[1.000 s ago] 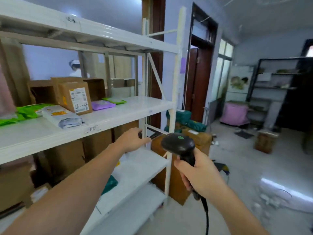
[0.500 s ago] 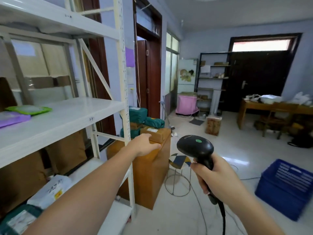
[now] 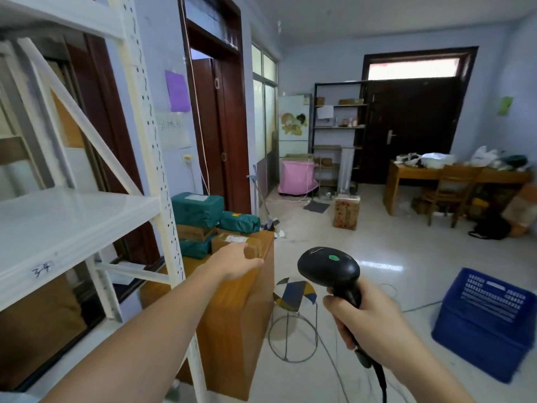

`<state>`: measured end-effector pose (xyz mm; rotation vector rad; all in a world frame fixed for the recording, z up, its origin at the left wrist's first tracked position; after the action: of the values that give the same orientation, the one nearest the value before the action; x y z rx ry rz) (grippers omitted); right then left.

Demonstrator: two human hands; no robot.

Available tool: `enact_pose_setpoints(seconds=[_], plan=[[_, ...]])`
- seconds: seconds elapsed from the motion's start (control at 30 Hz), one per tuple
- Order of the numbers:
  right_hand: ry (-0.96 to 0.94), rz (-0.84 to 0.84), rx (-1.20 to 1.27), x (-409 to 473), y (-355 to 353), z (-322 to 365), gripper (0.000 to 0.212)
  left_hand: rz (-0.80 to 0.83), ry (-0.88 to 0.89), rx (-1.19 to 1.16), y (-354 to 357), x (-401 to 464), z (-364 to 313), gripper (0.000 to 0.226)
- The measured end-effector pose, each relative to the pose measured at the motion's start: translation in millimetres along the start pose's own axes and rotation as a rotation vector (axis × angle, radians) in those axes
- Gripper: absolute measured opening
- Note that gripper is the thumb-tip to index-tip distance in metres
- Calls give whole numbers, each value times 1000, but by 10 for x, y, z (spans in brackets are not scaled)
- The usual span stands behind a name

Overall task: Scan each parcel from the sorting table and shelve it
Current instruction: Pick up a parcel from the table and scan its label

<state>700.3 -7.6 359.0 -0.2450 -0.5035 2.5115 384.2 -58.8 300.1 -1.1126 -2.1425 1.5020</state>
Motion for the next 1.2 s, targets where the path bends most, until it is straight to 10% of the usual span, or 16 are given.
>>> enact_pose_setpoints(seconds=[1.2], plan=[[-137,393,-73,6964,509,168,12,-81,-308,-176,-1112,5681,2028,84]])
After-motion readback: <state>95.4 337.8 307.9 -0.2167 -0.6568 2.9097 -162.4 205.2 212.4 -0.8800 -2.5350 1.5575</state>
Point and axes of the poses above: each hand's wrist, its own x-axis towards the middle knuckle, its own y-axis out of the palm, z = x × y, the point moved 3 cm from there along x, towards the middle knuckle, and after that the axes turned 8 degrees about z, right-handed, at the moved point
